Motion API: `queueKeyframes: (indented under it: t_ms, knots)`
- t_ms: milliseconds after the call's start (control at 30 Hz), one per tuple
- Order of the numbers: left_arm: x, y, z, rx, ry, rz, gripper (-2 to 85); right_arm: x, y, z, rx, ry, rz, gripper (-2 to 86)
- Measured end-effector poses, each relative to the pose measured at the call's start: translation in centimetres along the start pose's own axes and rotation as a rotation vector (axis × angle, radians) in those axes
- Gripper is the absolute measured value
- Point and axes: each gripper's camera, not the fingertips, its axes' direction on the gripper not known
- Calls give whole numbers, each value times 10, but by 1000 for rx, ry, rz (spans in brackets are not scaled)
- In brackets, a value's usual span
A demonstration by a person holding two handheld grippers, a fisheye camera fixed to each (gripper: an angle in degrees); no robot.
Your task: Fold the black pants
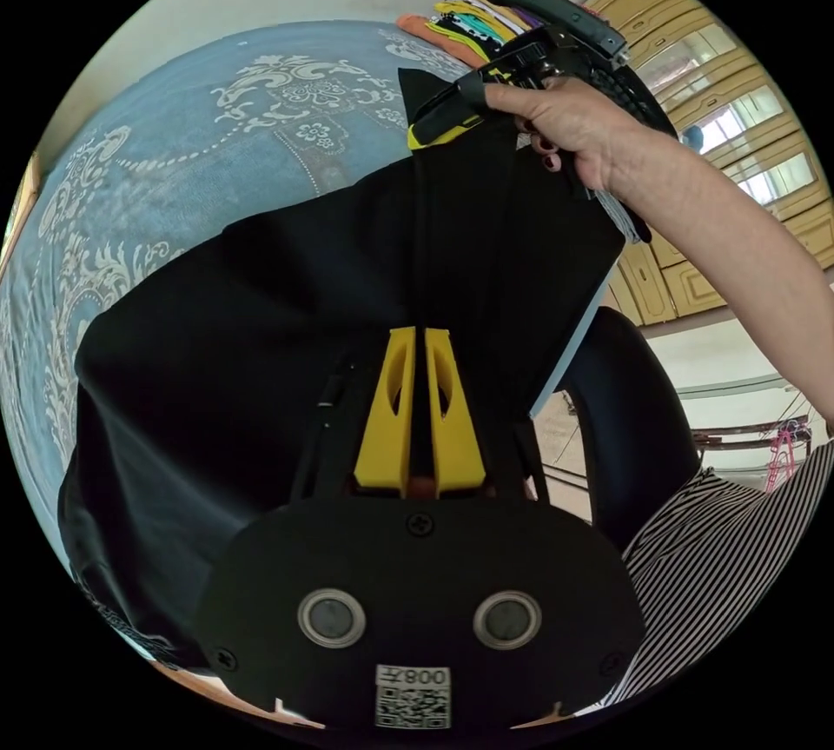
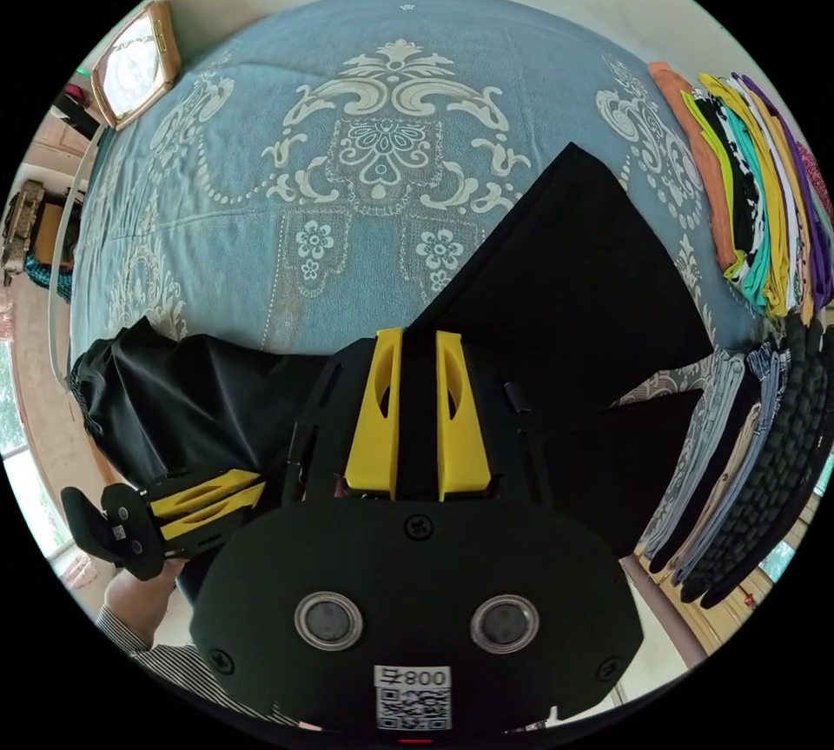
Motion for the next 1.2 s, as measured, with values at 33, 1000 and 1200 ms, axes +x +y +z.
queueKeyframes:
  t_ms: [33,1000,1200]
  knots:
    - [2,-4,3,-2,0,-2,23,6,3,0,2,-1,-1,58]
    - [192,-162,144,-157,-159,465,6,227,288,-20,291,-560,165,7]
    - [203,-198,190,-237,-179,464,8,245,328,1,275,-522,203,3]
